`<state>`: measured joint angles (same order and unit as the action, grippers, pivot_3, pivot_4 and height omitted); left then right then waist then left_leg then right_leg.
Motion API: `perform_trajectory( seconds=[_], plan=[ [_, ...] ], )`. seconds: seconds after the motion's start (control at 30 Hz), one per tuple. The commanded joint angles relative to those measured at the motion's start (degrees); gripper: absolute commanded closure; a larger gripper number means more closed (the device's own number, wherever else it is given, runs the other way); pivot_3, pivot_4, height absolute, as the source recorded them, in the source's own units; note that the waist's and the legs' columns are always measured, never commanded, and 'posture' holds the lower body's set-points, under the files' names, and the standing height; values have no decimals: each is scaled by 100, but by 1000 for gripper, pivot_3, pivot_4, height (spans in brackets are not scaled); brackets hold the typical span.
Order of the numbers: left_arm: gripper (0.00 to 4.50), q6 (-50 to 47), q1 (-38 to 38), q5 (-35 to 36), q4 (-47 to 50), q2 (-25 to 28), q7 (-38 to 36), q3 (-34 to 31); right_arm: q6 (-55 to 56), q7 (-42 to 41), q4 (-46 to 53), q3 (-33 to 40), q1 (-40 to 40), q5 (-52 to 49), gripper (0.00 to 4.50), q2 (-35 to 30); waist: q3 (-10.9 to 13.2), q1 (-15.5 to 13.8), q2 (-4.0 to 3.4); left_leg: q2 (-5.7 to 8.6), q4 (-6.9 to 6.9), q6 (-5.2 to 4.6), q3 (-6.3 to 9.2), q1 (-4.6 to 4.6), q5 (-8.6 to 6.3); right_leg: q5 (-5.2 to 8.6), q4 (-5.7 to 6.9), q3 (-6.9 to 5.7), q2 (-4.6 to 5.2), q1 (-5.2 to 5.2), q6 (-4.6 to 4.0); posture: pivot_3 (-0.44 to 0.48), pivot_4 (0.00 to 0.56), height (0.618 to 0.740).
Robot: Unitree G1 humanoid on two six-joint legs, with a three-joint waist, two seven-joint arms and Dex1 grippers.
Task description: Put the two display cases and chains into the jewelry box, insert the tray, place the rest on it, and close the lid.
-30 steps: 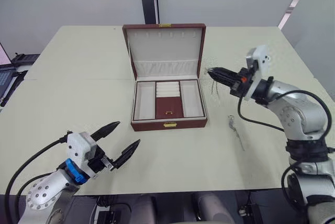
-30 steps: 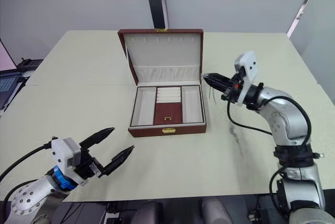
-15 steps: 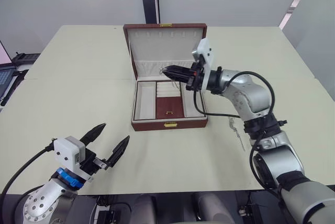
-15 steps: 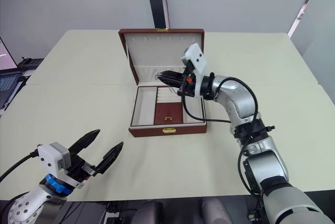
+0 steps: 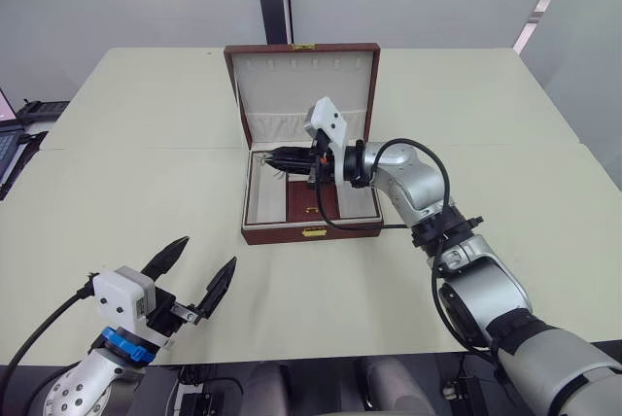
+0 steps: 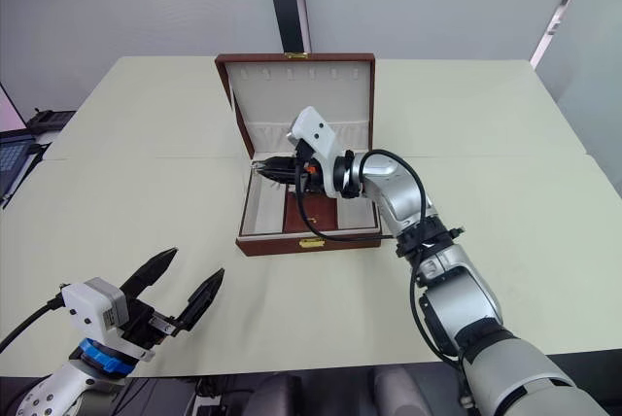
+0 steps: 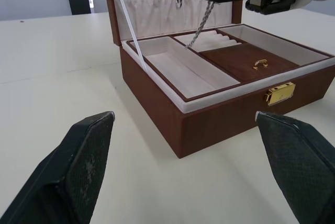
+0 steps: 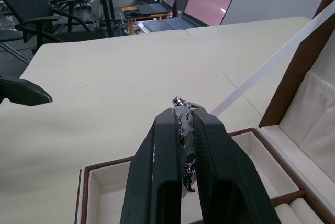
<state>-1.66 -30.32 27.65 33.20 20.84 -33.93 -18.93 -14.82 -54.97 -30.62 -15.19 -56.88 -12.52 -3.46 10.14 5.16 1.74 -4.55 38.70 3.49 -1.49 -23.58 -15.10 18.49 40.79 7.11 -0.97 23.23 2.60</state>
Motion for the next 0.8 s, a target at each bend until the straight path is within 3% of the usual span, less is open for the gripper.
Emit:
perform_trajectory(
  seconds=[0.03,0.6,0.67,0.8],
  plan=[
    [0,12,-28,-9,265,-29,128,5,193,-36,-23,8,-161,80,4398,133,0,0,0,0,0,0,0,0,0,0,0,0,0,0,0,0,150,740],
    [0,-676,350,-44,731,95,617,219,443,7,-367,-93,44,531,4398,358,1,-5,0,1,0,1,6,0,0,0,4,-4,0,-1,0,0,150,740],
    [0,-690,338,-32,768,98,623,216,426,-24,-352,-72,57,509,3683,355,1,-5,0,1,0,1,5,0,0,0,4,-4,0,-1,0,0,150,740],
    [0,-721,335,-1,812,110,625,185,343,-62,-289,0,58,450,2750,338,1,-5,-1,1,0,1,5,0,0,0,4,-4,0,-1,0,0,150,740]
  ],
)
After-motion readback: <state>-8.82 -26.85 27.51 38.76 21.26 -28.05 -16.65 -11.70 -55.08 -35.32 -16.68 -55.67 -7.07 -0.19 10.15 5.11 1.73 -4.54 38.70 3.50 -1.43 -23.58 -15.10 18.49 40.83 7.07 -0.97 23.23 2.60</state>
